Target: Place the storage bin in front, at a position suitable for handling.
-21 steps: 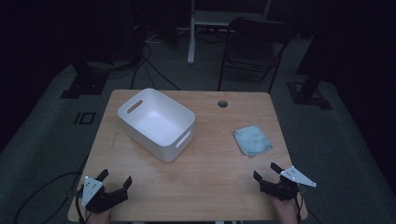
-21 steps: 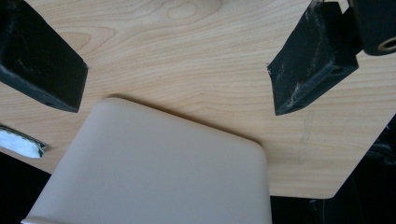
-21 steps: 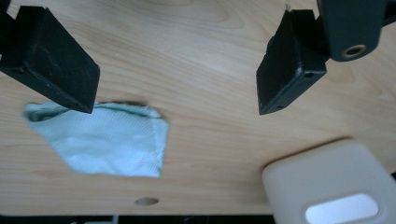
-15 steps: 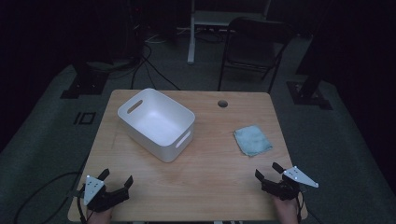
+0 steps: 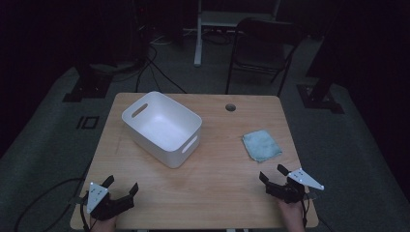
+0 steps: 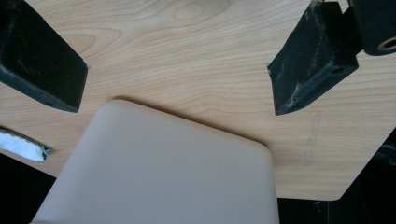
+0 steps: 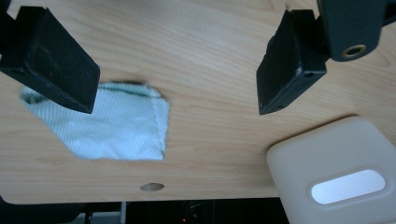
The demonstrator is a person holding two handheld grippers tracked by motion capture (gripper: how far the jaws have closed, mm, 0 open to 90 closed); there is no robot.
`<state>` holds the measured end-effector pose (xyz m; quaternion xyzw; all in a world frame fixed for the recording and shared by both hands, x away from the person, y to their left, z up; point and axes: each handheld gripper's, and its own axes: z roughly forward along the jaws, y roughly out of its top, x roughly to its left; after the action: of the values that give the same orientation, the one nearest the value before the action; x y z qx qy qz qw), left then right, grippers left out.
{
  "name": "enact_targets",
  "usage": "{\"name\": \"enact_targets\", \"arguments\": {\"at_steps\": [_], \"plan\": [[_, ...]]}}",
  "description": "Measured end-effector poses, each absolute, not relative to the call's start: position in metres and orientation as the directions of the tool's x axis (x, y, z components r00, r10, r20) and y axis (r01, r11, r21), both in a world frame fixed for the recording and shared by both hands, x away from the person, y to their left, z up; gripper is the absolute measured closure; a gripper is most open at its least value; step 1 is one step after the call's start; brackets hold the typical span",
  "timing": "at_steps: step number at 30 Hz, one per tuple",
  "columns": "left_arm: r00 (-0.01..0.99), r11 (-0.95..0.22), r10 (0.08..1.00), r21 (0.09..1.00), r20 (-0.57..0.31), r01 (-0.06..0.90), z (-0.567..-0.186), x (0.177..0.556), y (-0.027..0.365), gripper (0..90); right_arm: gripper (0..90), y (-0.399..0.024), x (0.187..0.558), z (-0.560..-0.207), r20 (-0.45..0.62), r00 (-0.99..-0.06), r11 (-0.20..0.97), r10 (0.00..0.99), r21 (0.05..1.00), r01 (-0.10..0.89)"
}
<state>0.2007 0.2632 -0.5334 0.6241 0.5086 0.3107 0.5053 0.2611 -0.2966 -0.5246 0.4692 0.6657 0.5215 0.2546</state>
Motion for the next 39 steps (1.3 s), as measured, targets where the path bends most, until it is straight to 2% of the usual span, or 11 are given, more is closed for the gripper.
{"name": "enact_targets", "arguments": {"at_steps": [18, 39], "plan": [[0.289, 0.034, 0.948, 0.946, -0.132, 0.321, -0.533, 0.198, 0.262, 4.2, 13.2, -0.274, 0.295, -0.497, 0.142, -0.458, 0.024, 0.878, 0.941, 0.338], [0.301, 0.035, 0.943, 0.942, -0.142, 0.334, -0.533, 0.198, 0.26, 4.2, 14.8, -0.228, 0.344, -0.461, 0.143, -0.533, 0.046, 0.834, 0.944, 0.326]]}}
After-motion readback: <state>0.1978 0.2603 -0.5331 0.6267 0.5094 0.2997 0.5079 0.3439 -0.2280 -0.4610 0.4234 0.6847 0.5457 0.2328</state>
